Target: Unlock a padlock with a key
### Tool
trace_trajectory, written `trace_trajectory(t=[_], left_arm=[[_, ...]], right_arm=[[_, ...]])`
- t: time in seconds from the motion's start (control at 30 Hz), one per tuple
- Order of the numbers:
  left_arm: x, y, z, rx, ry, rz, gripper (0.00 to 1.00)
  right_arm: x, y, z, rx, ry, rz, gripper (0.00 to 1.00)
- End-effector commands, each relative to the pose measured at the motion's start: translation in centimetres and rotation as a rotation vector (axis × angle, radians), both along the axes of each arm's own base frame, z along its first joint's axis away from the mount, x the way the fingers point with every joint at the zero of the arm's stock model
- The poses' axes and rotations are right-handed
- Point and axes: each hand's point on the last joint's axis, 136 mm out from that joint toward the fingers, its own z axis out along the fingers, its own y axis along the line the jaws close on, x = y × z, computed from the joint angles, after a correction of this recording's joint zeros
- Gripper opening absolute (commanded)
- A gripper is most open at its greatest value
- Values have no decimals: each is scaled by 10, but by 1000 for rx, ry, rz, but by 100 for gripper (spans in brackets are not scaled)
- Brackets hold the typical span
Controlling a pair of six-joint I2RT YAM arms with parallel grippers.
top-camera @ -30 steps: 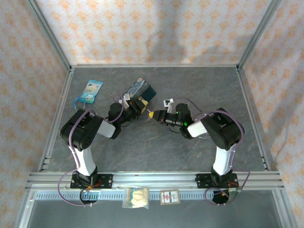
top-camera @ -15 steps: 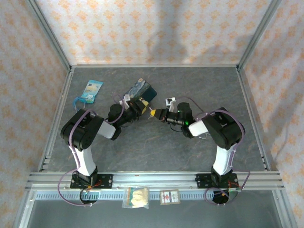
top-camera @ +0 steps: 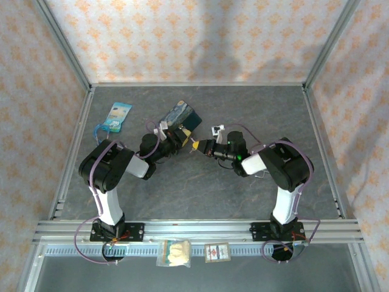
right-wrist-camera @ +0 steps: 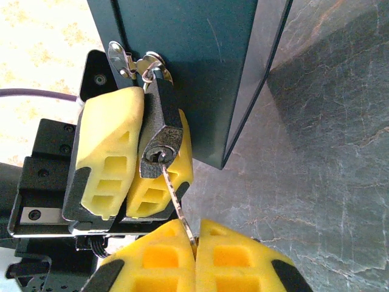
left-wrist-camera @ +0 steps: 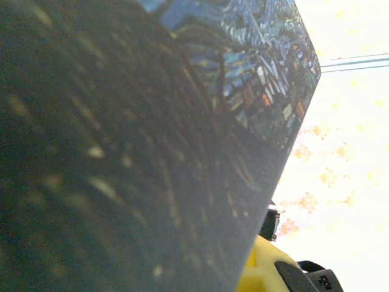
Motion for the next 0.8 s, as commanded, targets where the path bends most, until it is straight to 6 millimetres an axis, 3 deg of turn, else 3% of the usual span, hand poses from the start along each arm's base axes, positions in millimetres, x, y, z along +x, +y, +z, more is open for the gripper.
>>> trace_trajectory(t=[0.0,0.4,0.77], left_arm=[[-1,-10,11,-6,-51,-31,0],[-9,-19,17,0,-73,-66,0],[-26,-30,25,-19,-137,-148,0]], right_arm=[[-1,-3,19,19,-66,-1,0],[10,-3,24,53,-70,-8,0],[18,-2,43,139,13,52,0]])
